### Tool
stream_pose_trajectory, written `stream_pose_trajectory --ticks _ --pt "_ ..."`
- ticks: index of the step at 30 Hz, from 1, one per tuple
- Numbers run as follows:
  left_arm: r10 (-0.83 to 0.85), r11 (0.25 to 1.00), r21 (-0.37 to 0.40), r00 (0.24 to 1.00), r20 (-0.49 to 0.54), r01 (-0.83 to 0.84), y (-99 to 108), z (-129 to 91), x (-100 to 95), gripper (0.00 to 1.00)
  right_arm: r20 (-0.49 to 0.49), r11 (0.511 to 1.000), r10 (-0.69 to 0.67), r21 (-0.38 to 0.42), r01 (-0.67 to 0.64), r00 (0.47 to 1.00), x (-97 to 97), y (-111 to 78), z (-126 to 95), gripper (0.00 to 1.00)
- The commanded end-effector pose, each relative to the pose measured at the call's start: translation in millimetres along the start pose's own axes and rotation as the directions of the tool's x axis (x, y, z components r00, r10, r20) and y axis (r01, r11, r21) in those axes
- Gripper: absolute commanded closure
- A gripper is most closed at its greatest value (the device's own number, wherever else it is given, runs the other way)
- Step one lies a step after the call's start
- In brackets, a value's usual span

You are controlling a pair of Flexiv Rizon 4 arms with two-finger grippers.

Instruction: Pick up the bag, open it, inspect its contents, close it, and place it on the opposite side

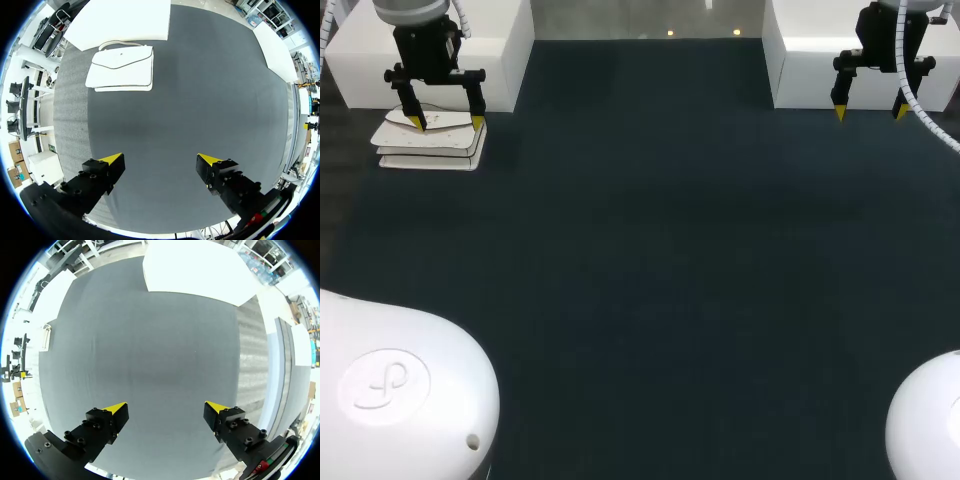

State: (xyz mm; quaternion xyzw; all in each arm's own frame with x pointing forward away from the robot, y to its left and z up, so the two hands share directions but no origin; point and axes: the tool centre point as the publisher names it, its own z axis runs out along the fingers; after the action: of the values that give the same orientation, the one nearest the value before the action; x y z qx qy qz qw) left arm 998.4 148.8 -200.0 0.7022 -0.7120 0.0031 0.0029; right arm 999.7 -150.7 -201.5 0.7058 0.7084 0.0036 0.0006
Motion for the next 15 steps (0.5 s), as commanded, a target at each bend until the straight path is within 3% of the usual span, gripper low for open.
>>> stream_pose_trajectory --ticks 1,3,7,15 --pt "0.020 1.000 -0.006 0.999 -0.044 -0.020 -4 0 -3.4 0.00 0.024 0.992 -0.113 -0.047 0.114 0.993 8.6 1.2 -3 0.00" --pt "0.020 1.000 -0.003 0.996 -0.084 -0.020 -6 1 -8.9 0.00 0.059 0.976 -0.194 -0.086 0.199 0.979 15.7 0.3 -4 0.00" --pt "0.003 1.000 0.001 0.987 -0.163 -0.003 -11 3 -26.2 0.00 0.057 0.891 -0.416 -0.174 0.419 0.908 35.4 -3.1 -2 0.00" --pt "-0.037 0.999 0.001 0.966 -0.256 0.038 -27 8 -70.0 0.00 0.074 0.625 -0.728 -0.337 0.704 0.682 67.6 -9.6 19 0.00"
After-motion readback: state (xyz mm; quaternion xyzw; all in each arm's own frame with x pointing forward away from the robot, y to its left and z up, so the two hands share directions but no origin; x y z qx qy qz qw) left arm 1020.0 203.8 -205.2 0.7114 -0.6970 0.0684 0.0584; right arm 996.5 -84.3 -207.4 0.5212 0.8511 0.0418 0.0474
